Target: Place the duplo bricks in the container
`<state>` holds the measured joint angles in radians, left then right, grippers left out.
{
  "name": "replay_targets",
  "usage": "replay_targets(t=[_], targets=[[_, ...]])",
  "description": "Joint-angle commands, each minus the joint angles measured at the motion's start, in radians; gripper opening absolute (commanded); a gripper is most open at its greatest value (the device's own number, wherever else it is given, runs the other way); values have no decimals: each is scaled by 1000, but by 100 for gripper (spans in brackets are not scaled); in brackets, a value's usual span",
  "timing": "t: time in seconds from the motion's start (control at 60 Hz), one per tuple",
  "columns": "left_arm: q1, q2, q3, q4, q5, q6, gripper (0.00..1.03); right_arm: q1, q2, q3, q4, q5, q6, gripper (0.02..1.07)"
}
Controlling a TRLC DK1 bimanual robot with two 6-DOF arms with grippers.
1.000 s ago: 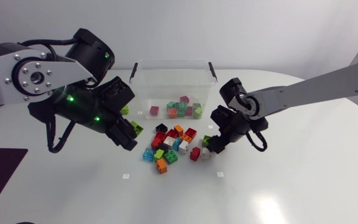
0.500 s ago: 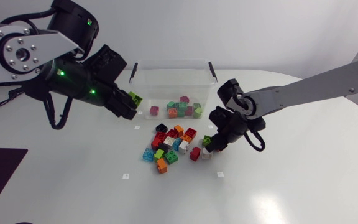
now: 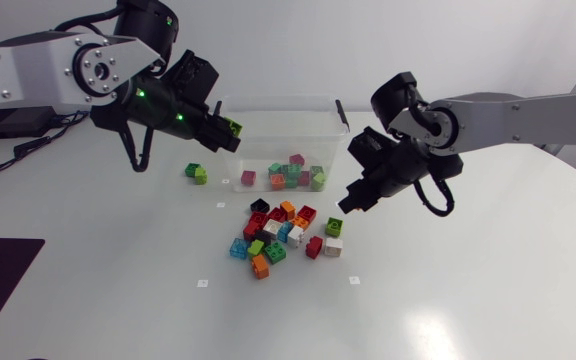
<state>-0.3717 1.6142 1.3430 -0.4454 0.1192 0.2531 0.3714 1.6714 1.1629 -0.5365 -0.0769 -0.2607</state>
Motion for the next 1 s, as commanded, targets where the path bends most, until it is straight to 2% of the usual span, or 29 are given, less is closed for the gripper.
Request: replay_targets(t=[0.0, 0.5, 0.65, 0.7, 0.733, 0.8, 0.833, 0.883, 0.983], targets=[[14, 59, 68, 22, 11, -37, 26, 3, -32, 41, -29, -1, 25, 23], [28, 256, 254, 106, 11, -106, 27, 29, -25, 207, -54, -32, 81, 23], [31, 293, 297, 125, 11, -123, 30, 37, 1, 268, -54, -34, 98, 23], [31, 299, 298, 132, 11, -124, 37, 38, 11, 288, -53, -35, 103, 23], [31, 300, 298, 137, 10, -124, 47, 38, 19, 300, -51, -35, 107, 23], [31, 297, 297, 139, 8, -124, 81, 38, 36, 320, -46, -37, 112, 23], [31, 293, 291, 139, 8, -124, 90, 38, 44, 328, -40, -37, 115, 23], [33, 280, 282, 140, 8, -123, 98, 38, 53, 340, -31, -37, 115, 23], [40, 236, 239, 163, 8, -121, 98, 35, 77, 368, -16, -40, 124, 23]])
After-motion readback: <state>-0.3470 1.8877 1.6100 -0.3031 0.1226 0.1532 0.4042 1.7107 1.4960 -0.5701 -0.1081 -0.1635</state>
